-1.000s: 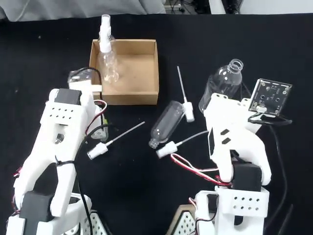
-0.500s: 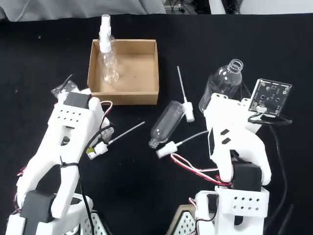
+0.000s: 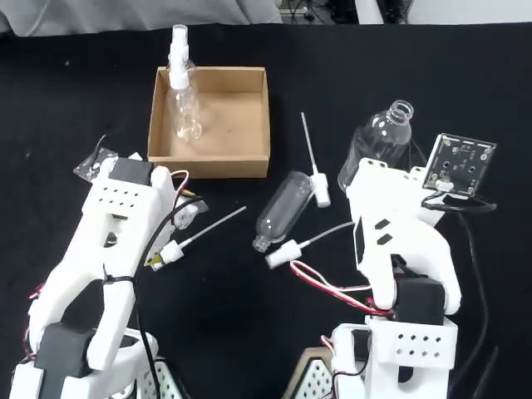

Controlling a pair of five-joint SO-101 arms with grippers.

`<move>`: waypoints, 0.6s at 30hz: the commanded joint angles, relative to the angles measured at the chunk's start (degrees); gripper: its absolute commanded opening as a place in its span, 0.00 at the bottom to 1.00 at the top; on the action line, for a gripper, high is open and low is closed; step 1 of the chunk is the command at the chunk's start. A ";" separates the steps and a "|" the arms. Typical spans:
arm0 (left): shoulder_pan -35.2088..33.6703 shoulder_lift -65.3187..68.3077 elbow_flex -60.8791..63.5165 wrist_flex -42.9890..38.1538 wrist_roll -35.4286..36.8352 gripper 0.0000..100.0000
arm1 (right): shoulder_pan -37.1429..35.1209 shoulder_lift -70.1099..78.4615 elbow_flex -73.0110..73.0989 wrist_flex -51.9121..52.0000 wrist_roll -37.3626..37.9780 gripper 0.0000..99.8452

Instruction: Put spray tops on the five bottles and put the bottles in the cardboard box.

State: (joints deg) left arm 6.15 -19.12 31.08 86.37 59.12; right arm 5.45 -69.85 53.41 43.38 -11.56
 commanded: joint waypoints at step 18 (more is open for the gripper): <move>-2.77 14.59 7.69 -17.58 5.19 0.43 | 1.23 -1.01 -0.22 -1.85 -0.18 0.05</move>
State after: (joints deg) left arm 4.31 -5.05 38.99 70.11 62.81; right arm 5.45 -69.85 53.41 43.38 -11.56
